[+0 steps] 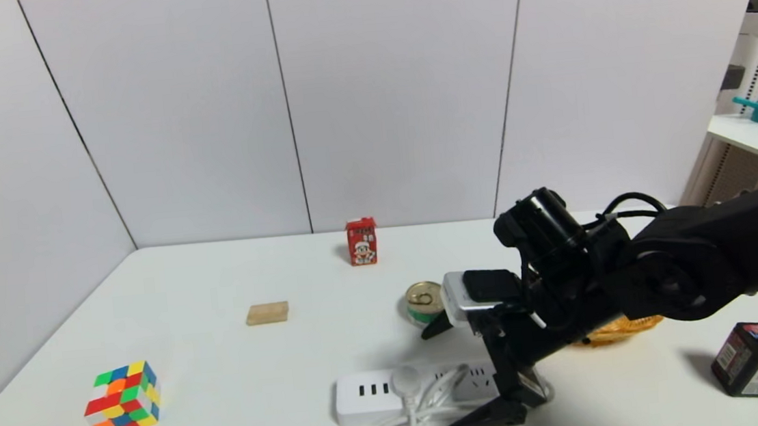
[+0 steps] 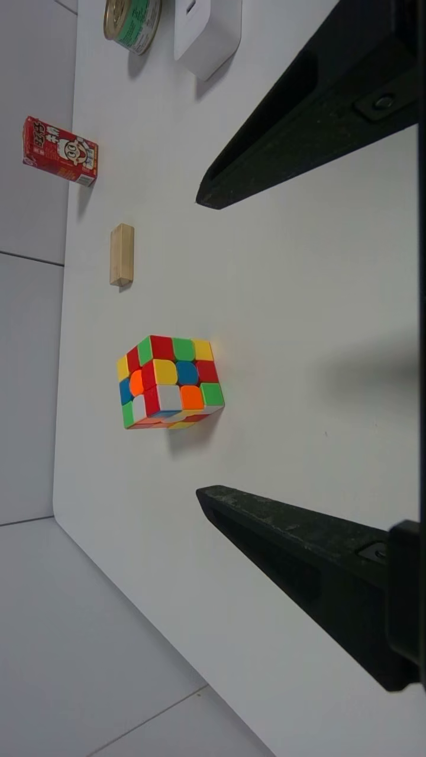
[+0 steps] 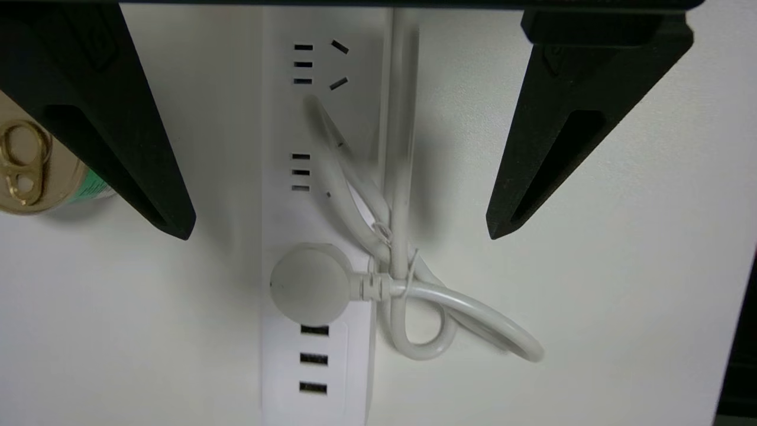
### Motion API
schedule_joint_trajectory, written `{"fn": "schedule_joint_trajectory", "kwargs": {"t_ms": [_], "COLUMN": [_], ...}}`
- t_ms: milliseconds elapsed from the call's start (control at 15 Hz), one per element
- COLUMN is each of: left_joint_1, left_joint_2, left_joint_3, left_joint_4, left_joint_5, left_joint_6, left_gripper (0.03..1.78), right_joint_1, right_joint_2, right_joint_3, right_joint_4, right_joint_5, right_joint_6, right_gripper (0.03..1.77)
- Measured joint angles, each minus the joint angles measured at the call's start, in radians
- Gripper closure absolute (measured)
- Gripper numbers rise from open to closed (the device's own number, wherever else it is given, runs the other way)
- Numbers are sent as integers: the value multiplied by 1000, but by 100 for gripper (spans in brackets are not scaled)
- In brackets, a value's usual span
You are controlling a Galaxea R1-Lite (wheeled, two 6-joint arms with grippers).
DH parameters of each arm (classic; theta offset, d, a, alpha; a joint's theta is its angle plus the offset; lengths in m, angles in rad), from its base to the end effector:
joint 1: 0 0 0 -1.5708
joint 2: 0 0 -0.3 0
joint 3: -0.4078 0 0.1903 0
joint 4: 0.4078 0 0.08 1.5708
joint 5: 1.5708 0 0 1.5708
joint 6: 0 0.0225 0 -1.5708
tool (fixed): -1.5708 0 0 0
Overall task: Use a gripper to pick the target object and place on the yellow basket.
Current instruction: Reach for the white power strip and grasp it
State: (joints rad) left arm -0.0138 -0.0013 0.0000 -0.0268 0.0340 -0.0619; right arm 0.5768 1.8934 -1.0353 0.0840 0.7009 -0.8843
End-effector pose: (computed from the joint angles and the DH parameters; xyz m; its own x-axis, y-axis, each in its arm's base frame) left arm -0.0229 0.0011 0.0782 0.9994 0.0202 0.0281 -0.0184 0.9979 -0.0628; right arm 0.2633 0.1886 0.1231 0.0250 0.7857 -0.6181 -0.9900 -0.0662 -0.1243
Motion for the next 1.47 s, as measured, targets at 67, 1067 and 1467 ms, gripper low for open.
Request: {"fn": "schedule_joint_trajectory", "kwargs": {"t_ms": [67,1067,1467], "left_joint_1": [0,0,0], "left_joint_2": [0,0,0], "left_joint_3": [0,0,0], "left_joint_4": [0,0,0], "left_joint_5": [0,0,1], "left_joint_6": [0,0,0], "left_gripper": [12,12,12], "right_joint_1": [1,6,26], "right_joint_2": [13,150,149], "right_joint_3": [-2,-64,-51], "right_joint_4": [0,-2,0], "right_joint_5": [-1,-60,-61], "right_joint_6": [-4,-9,-4], "right_gripper": [10,10,10]}}
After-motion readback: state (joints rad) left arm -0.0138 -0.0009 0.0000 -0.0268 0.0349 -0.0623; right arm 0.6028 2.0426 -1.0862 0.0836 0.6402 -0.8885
